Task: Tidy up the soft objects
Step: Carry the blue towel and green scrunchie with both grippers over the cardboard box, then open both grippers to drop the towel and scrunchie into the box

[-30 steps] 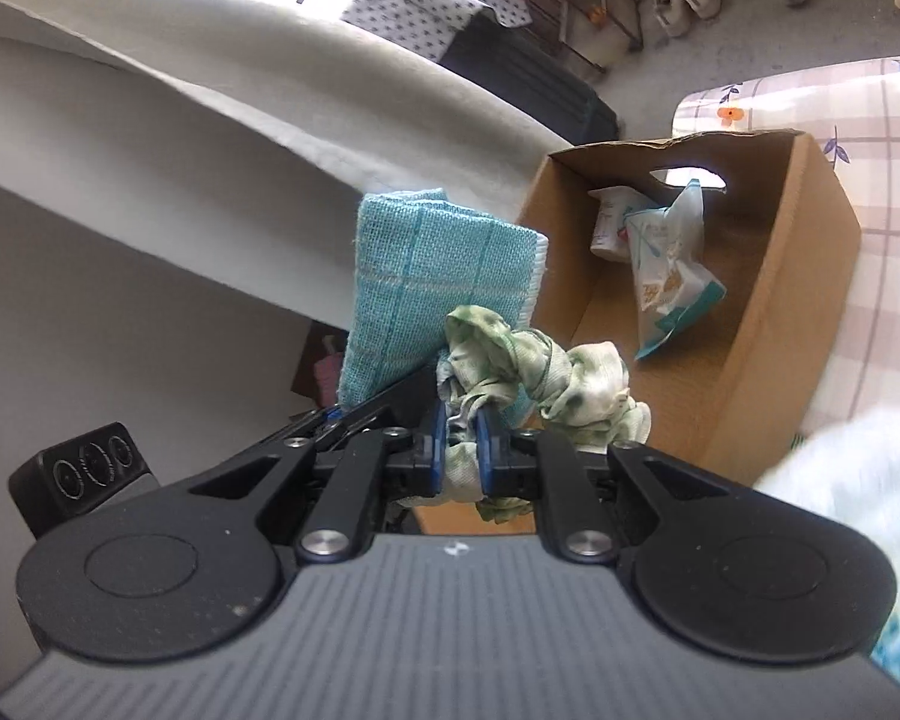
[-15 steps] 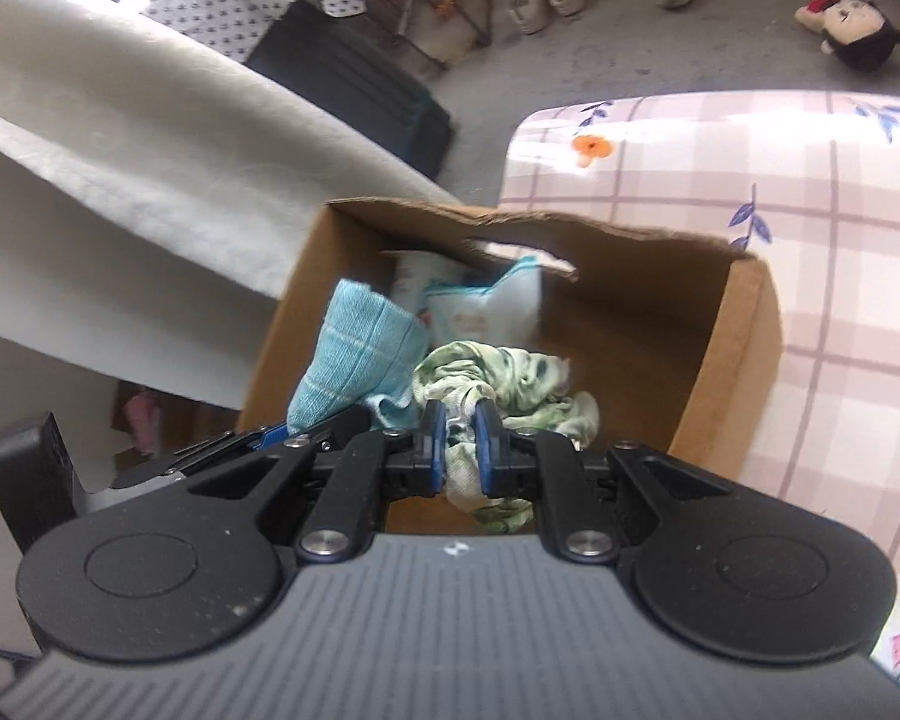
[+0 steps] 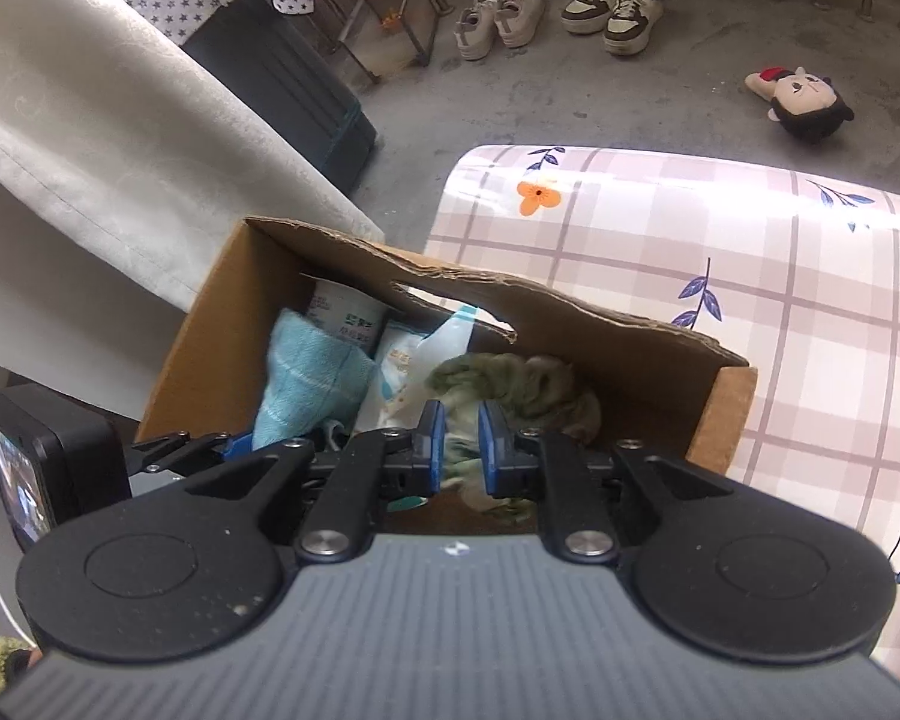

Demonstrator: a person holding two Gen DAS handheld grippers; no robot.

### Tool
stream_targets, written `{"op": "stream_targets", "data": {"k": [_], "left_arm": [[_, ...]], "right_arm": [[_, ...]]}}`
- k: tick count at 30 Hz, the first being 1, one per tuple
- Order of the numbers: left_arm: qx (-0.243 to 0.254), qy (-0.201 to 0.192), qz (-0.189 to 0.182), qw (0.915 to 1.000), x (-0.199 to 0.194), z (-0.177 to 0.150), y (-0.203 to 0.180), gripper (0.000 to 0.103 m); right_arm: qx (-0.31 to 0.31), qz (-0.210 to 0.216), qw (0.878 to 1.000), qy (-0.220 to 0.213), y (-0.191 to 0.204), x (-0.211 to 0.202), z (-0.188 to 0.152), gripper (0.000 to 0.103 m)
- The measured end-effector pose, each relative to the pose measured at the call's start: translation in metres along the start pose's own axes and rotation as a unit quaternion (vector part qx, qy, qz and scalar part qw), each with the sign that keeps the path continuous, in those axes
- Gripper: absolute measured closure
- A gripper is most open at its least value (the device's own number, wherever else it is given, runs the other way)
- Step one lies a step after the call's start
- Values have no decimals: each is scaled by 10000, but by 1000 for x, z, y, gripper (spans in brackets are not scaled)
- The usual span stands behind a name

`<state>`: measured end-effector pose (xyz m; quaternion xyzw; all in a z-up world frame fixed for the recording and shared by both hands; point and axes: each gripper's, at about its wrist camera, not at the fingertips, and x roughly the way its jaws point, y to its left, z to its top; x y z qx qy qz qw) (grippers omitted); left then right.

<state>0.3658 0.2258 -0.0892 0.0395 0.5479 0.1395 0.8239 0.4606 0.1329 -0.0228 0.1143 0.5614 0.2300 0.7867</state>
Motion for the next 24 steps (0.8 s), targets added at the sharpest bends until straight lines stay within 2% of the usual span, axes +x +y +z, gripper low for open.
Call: {"op": "stream_targets", "data": {"k": [3, 5, 8, 11, 14, 16, 24], "left_arm": [[-80, -6, -60, 9999, -2, 1, 5, 63], [-124, -48, -104, 9999, -5, 2, 8, 62], [-242, -67, -184, 9995, -10, 2, 12, 55], [-350, -160, -287, 9988, -19, 2, 17, 44], [-454, -323, -390, 9977, -35, 0, 21, 35], [-538, -455, -467, 9964, -47, -1, 22, 30], [-630, -878, -642, 9921, -99, -8, 21, 23]], "right_arm": [[60, 245, 9997, -9, -3, -1, 0, 79], [113, 479, 9988, -30, -6, -5, 1, 73], [143, 701, 9974, -128, -9, -15, 1, 71], [169, 928, 9953, -239, -12, -31, -1, 70], [179, 1189, 9921, -360, -17, -54, -2, 68], [192, 1332, 9899, -445, -21, -72, -4, 63], [245, 1852, 9794, -769, -48, -152, -24, 60]]}}
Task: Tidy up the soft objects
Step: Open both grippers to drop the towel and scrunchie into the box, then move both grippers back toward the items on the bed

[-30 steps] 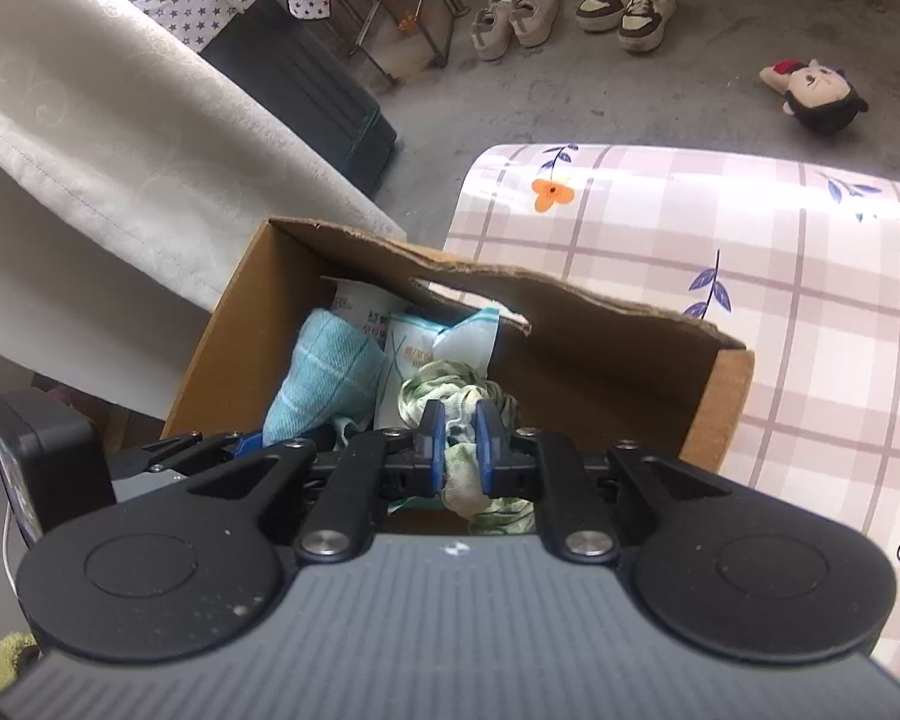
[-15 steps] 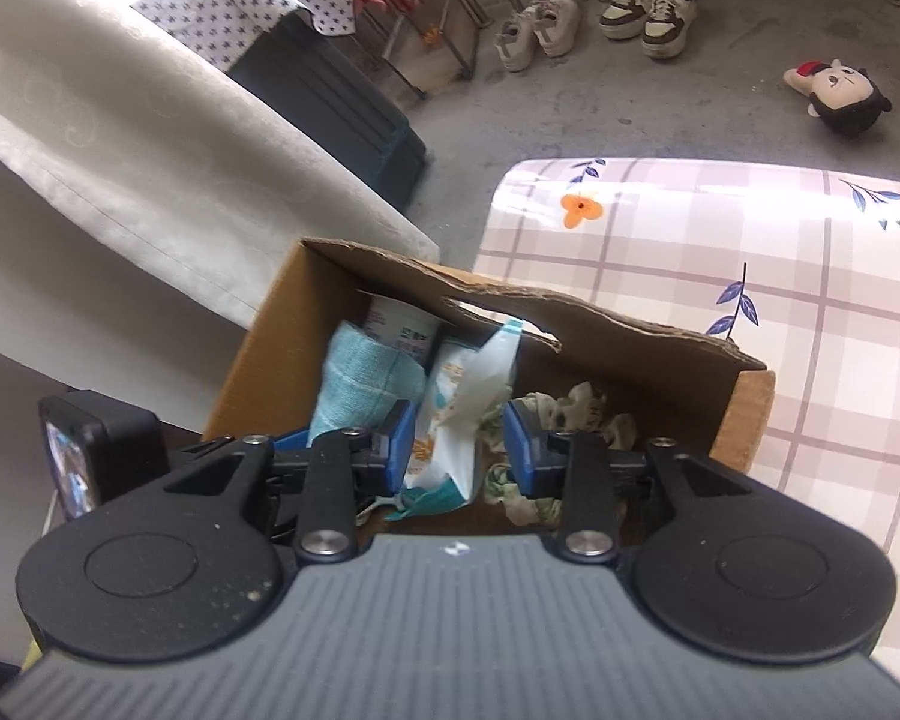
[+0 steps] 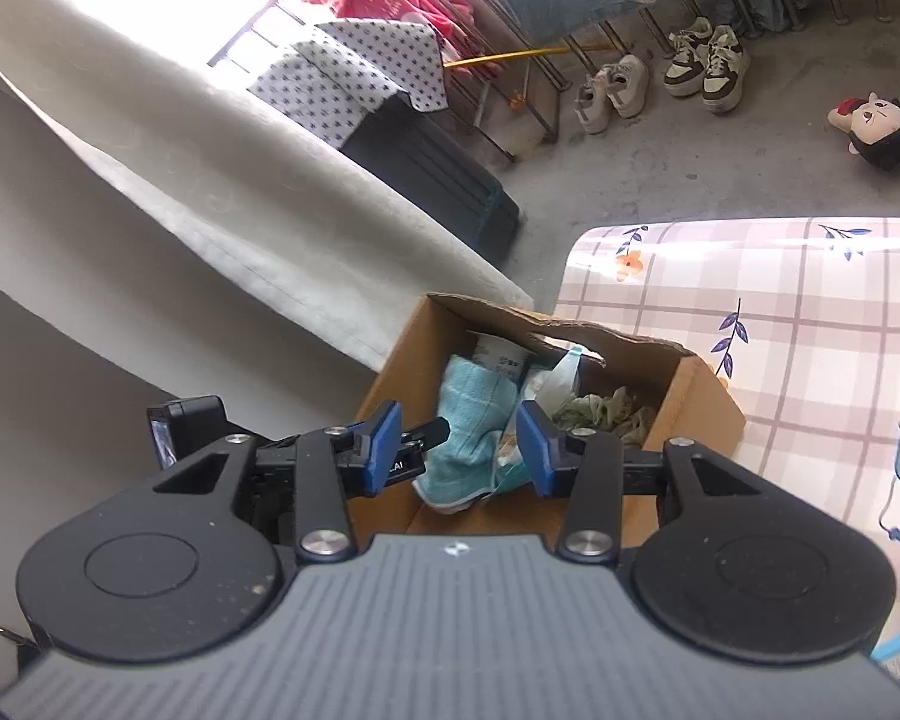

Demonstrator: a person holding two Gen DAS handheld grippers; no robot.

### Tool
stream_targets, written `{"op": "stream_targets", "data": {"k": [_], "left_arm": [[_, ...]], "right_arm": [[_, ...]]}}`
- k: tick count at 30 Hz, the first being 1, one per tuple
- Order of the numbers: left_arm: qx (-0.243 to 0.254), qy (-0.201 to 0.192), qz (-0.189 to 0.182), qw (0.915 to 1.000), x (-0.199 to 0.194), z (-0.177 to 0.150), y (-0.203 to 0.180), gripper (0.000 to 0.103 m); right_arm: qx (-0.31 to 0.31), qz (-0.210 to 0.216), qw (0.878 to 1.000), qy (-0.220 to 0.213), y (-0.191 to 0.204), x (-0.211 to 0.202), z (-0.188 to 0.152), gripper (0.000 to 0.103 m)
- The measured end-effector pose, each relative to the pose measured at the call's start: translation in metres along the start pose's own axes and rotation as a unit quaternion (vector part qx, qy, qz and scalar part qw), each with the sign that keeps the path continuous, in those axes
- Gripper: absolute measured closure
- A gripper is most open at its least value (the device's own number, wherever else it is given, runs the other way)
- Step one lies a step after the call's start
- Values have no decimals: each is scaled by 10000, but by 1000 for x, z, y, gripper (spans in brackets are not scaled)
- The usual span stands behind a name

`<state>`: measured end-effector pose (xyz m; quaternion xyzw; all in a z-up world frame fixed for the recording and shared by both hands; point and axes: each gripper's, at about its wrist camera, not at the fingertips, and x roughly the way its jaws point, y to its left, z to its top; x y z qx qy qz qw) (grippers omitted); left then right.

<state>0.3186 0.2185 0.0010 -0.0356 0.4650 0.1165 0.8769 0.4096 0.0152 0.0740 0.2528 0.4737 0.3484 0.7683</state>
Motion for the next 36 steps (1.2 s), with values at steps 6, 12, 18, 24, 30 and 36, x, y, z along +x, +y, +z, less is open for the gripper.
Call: {"op": "stream_targets", "data": {"k": [6, 12, 18, 24, 30, 36], "left_arm": [[71, -266, -135, 9995, -56, -11, -9, 19], [129, -586, -312, 9977, -121, -39, -21, 15], [333, -927, -711, 9926, -184, -86, -45, 9], [659, -1057, -1261, 9842, -214, -139, -91, 9], [1050, -1282, -1745, 9706, -222, -182, -150, 9], [1372, -1431, -1701, 9653, -209, -202, -204, 9]], "right_arm": [[135, 364, 9990, -204, -4, -68, -25, 57], [275, 588, 9974, -325, -15, -134, -63, 56], [407, 648, 9953, -590, -39, -204, -108, 54], [748, 536, 9920, -861, -87, -267, -158, 52], [1019, 331, 9886, -1063, -136, -305, -204, 47], [937, -88, 9905, -1004, -158, -292, -210, 46]]}}
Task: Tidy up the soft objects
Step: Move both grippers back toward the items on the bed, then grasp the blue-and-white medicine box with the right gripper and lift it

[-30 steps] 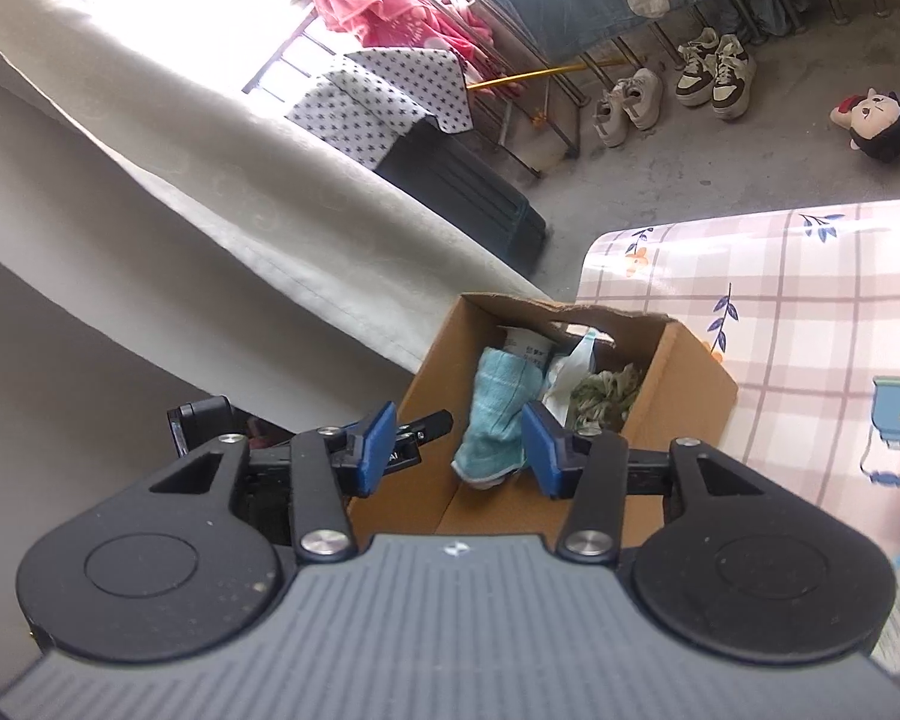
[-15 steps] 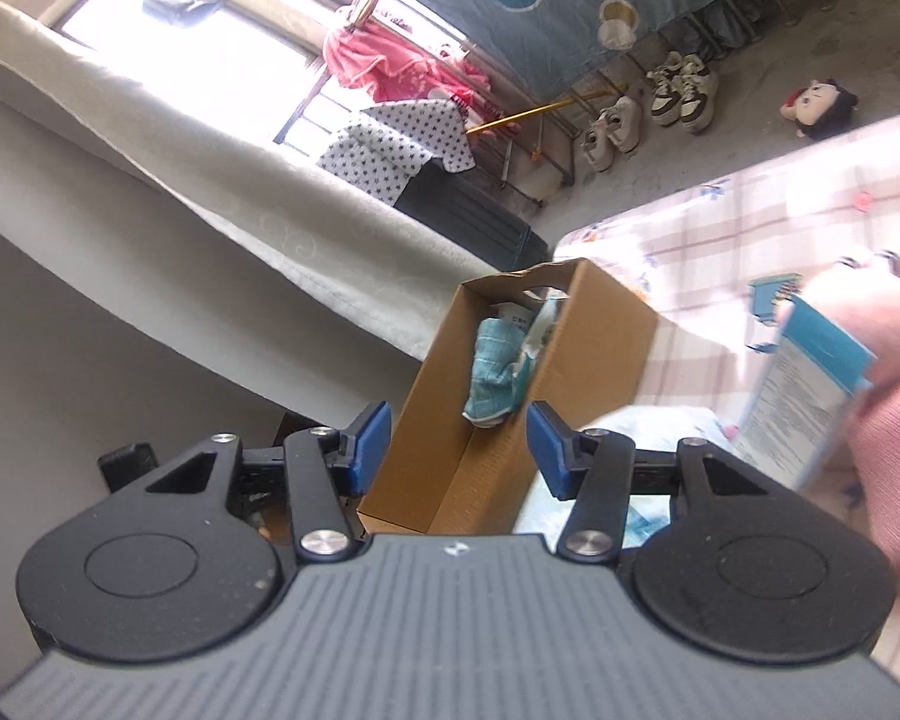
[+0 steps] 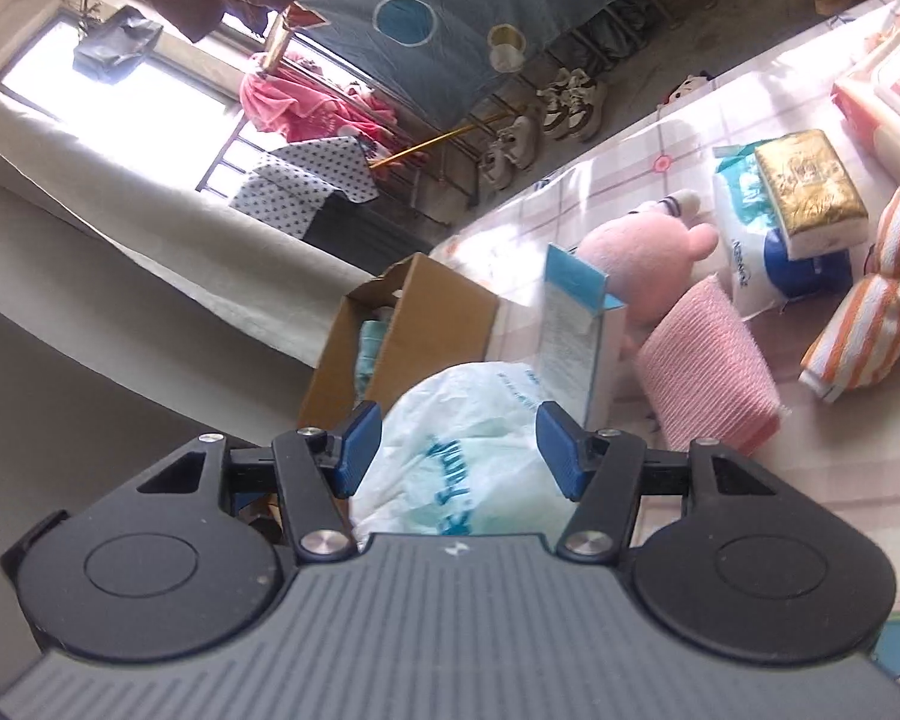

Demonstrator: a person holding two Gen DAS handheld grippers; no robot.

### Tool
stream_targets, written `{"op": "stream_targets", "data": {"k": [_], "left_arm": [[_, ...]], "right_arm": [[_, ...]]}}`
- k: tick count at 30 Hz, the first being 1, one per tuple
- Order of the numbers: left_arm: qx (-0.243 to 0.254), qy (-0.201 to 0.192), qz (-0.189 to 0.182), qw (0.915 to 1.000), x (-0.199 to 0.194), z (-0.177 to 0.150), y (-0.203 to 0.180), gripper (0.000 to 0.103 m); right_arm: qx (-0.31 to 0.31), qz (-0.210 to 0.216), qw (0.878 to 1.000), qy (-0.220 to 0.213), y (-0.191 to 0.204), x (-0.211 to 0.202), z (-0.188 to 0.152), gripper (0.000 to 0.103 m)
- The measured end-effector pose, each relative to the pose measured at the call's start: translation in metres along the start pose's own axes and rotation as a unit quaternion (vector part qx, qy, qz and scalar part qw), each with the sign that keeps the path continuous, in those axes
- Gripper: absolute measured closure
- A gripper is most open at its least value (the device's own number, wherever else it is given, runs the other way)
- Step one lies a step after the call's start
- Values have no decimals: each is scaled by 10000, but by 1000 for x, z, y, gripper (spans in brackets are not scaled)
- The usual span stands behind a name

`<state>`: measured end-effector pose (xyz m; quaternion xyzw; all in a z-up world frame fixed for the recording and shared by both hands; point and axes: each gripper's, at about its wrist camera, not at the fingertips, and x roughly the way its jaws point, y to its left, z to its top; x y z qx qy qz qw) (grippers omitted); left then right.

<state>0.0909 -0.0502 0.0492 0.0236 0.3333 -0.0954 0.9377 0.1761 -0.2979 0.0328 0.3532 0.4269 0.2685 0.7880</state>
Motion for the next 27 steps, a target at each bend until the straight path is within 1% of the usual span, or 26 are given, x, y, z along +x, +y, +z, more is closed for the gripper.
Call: {"op": "stream_targets", "data": {"k": [3, 5, 9, 14, 20, 23, 25, 27], "left_arm": [[216, 40, 101, 9997, 18, -5, -16, 9], [279, 71, 140, 9995, 29, -7, -20, 9], [312, 224, 182, 9991, 50, -10, -22, 9], [252, 369, 167, 9989, 69, -13, -17, 10], [183, 507, 114, 9985, 82, -17, -9, 10], [137, 576, 89, 9982, 87, -20, -5, 11], [123, 602, 90, 9981, 89, -21, -3, 11], [106, 619, 99, 9980, 90, -21, -2, 11]], "right_arm": [[-166, -196, 9997, 29, 0, 25, 12, 45], [-257, -405, 9988, 53, -3, 44, 21, 45], [-376, -680, 9969, 141, -11, 76, 37, 45], [-762, -1039, 9916, 93, -12, 104, 55, 45], [-806, -1175, 9893, 309, -24, 132, 66, 47], [-842, -1158, 9888, 416, -25, 141, 65, 54], [-882, -1137, 9885, 473, -24, 145, 63, 65], [-942, -1152, 9876, 509, -23, 148, 61, 72]]}}
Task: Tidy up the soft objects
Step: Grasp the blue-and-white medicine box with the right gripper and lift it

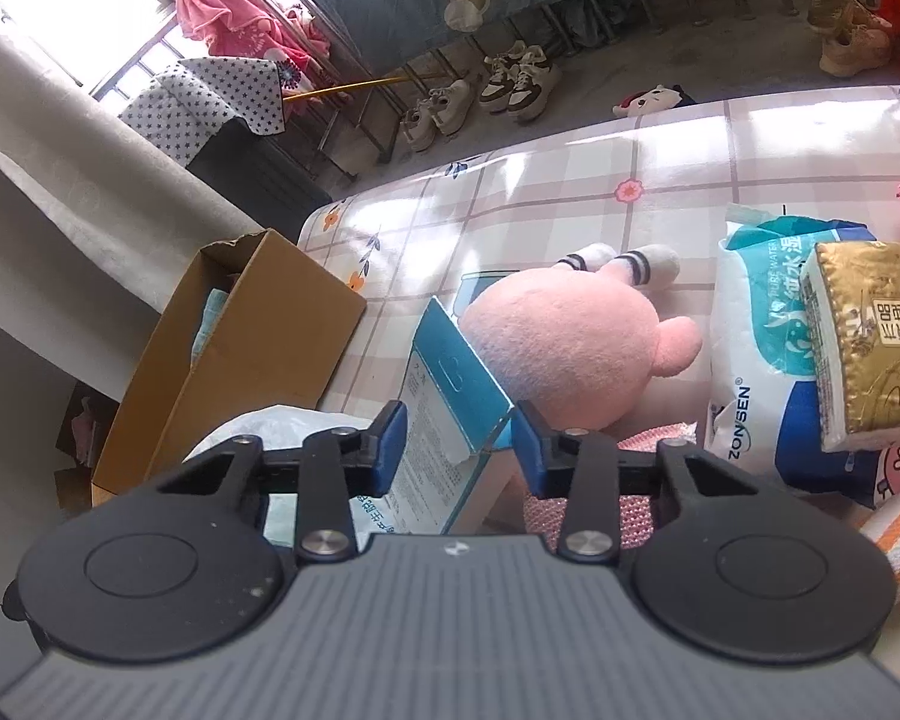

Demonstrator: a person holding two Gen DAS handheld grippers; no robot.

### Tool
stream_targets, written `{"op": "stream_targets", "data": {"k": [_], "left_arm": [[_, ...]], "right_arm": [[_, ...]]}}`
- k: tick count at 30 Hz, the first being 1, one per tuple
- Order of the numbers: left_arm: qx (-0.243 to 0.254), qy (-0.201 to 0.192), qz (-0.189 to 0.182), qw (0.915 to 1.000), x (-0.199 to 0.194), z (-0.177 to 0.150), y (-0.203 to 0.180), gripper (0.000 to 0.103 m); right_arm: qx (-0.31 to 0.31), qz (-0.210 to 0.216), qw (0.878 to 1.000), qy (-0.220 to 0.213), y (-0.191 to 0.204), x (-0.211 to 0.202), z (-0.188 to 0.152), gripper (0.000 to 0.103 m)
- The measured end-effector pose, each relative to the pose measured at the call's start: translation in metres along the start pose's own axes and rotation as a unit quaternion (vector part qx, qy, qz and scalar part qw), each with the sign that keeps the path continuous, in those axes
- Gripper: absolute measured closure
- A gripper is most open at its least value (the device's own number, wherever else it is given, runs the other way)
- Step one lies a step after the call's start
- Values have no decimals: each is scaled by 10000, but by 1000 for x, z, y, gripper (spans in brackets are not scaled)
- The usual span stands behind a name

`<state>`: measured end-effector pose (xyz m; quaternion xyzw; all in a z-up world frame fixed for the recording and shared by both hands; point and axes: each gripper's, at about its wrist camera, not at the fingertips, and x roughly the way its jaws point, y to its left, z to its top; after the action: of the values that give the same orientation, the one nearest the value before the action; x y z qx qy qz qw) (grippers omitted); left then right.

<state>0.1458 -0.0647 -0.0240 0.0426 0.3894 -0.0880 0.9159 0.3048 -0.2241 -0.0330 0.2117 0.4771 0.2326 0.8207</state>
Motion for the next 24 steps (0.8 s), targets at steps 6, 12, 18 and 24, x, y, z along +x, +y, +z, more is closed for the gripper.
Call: {"op": "stream_targets", "data": {"k": [6, 12, 18, 24], "left_arm": [[-39, 17, 2, 10000, 1, -1, 0, 11], [-38, 4, 10, 10000, -1, -1, -1, 11], [-46, -95, 31, 9999, -7, -2, -3, 11], [-50, -311, 3, 9995, -26, -5, -7, 11]], "right_arm": [[-234, -75, 9997, 7, 10, -2, -6, 92], [-369, -65, 9993, -82, 22, -17, -15, 96], [-431, -18, 9989, -197, 24, -45, -25, 100], [-336, 3, 9992, -228, 19, -68, -39, 100]]}}
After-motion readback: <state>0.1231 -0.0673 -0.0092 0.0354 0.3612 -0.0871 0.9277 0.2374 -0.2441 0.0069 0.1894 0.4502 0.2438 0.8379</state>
